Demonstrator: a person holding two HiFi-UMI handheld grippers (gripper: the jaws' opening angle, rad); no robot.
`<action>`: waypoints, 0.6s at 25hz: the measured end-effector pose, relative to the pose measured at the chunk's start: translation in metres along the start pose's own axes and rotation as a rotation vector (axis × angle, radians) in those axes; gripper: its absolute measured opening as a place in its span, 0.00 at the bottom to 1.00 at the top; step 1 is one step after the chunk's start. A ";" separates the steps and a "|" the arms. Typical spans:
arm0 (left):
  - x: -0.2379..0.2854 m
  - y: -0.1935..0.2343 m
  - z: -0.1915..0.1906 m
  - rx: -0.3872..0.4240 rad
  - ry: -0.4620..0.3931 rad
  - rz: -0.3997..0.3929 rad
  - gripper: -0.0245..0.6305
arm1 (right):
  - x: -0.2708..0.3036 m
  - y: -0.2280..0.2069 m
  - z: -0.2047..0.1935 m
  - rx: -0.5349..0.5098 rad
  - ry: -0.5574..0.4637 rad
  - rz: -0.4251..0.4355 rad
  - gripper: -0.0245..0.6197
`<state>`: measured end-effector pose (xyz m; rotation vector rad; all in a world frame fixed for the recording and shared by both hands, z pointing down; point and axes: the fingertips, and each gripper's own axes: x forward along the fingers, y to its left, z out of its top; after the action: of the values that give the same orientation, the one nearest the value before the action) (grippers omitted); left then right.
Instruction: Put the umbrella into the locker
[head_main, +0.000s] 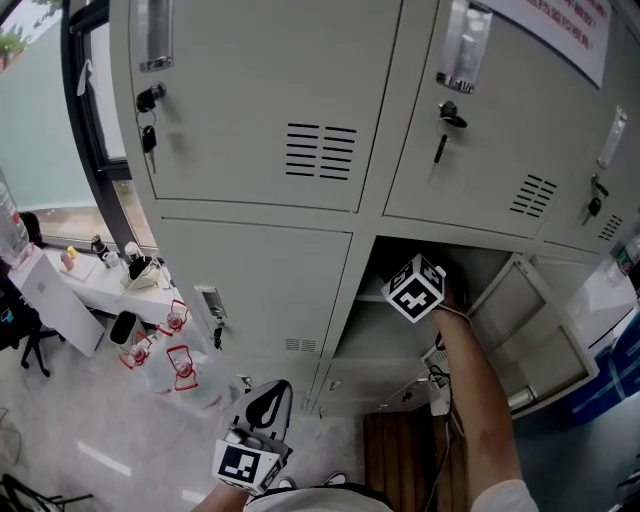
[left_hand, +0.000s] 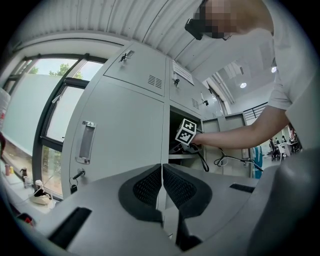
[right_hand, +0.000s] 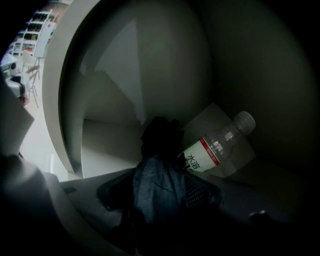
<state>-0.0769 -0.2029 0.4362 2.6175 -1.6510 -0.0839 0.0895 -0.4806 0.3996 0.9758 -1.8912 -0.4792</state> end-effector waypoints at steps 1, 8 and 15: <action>0.000 0.000 0.001 0.003 0.002 0.006 0.08 | 0.001 0.000 0.001 -0.012 0.002 -0.002 0.44; 0.003 -0.006 0.001 0.003 0.003 0.010 0.08 | 0.003 -0.001 0.001 -0.025 0.000 -0.011 0.43; 0.008 -0.011 -0.004 0.008 0.018 0.008 0.08 | 0.002 -0.002 0.001 -0.019 -0.028 -0.021 0.44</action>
<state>-0.0633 -0.2052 0.4391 2.6095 -1.6595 -0.0529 0.0890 -0.4835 0.3984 0.9816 -1.9001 -0.5247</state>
